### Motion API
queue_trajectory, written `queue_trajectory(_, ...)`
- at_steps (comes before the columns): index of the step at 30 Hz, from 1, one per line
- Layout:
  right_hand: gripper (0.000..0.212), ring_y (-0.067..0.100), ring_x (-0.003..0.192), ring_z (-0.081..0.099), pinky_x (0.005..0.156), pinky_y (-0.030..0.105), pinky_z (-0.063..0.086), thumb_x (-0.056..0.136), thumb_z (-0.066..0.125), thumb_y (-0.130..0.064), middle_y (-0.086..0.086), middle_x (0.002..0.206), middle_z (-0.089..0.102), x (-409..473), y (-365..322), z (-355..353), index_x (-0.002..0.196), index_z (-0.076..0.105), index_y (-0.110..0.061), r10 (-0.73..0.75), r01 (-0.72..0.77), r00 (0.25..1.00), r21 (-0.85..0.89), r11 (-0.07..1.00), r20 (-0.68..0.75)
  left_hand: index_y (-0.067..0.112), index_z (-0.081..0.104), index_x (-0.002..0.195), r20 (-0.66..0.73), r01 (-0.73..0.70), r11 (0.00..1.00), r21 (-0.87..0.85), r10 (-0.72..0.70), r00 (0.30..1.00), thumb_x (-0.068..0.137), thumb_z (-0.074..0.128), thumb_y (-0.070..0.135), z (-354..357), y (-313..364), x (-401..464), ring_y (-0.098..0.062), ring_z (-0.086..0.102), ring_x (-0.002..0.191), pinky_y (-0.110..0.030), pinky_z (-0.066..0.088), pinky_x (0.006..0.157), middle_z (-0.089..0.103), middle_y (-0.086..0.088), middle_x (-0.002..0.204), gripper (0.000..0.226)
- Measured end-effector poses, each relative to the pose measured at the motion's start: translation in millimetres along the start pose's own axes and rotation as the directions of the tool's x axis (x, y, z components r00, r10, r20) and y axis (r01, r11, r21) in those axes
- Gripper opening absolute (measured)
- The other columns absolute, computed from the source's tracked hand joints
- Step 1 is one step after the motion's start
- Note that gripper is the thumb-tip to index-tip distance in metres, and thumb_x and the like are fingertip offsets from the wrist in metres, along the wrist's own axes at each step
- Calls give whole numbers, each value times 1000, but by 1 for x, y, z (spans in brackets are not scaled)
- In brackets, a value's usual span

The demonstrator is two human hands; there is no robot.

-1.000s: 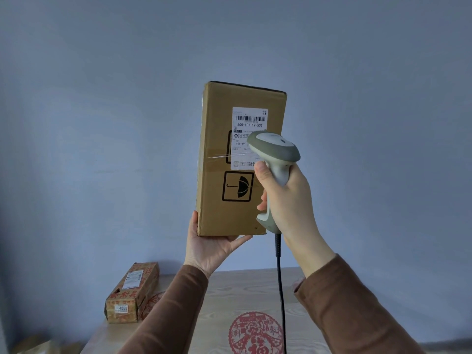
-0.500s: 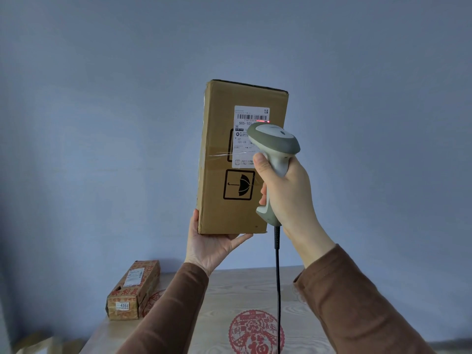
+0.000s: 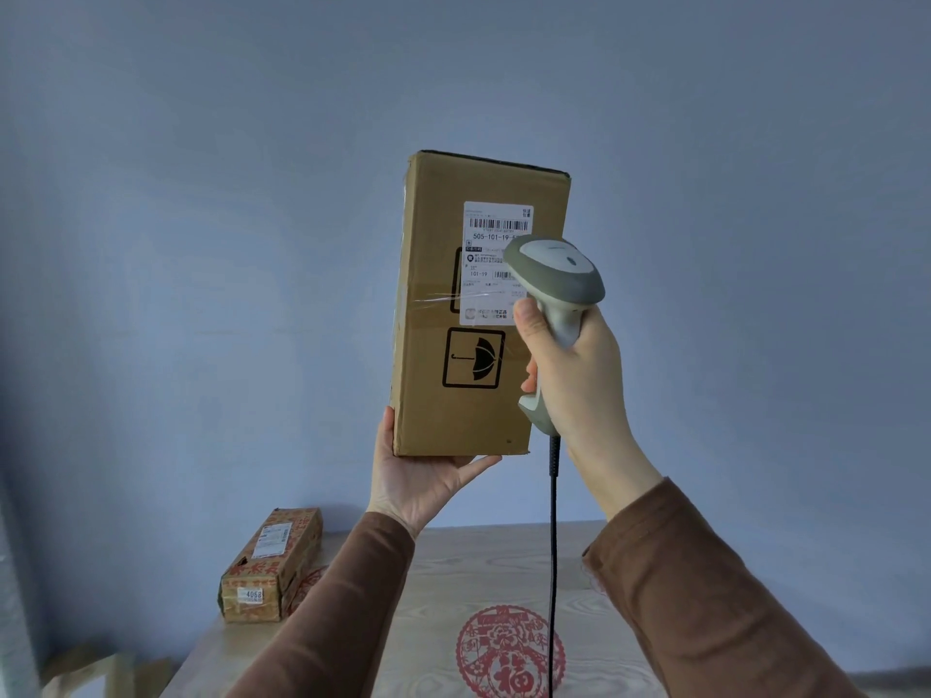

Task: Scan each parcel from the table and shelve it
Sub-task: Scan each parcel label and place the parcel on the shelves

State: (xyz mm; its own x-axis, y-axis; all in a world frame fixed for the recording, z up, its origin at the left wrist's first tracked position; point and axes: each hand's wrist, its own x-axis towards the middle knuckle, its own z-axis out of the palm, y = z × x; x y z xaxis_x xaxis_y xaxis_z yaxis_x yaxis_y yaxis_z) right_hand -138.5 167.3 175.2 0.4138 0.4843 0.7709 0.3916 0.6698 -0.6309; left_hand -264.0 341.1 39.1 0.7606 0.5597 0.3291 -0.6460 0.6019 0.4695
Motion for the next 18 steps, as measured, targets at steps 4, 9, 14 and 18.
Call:
queue_trajectory(4,14,6,73,66,59,13,51,97,69,-40,-20,82,68,0,37,-11,105,62,-30,111,-94,984,124,988,-137,17,39,159,12,-6,1000,-18,6,1000,88,68,67,6,2,-4,-52,30,150,-74,21,119,33,-26,164,92)
queue_trajectory(9,19,17,103,68,95,36,56,96,73,-27,-10,104,70,-16,103,-9,109,61,-33,418,-371,905,329,868,-83,17,35,161,44,-22,1000,-5,22,999,89,64,70,14,1,-7,-52,28,151,-73,24,118,31,-26,165,94)
queue_trajectory(14,36,20,104,68,88,39,56,88,81,-34,-4,112,74,-36,131,-1,120,65,-31,509,-488,860,368,792,44,14,34,161,58,-25,1000,15,24,998,88,66,70,28,-1,-9,-52,28,151,-70,20,122,31,-26,165,97)
queue_trajectory(18,40,13,107,74,90,33,57,89,80,-24,-9,114,77,-37,134,2,126,65,-29,507,-477,860,450,755,60,12,39,159,8,-63,995,76,63,998,85,71,70,38,-1,-14,-52,33,149,-68,23,123,36,-26,162,99)
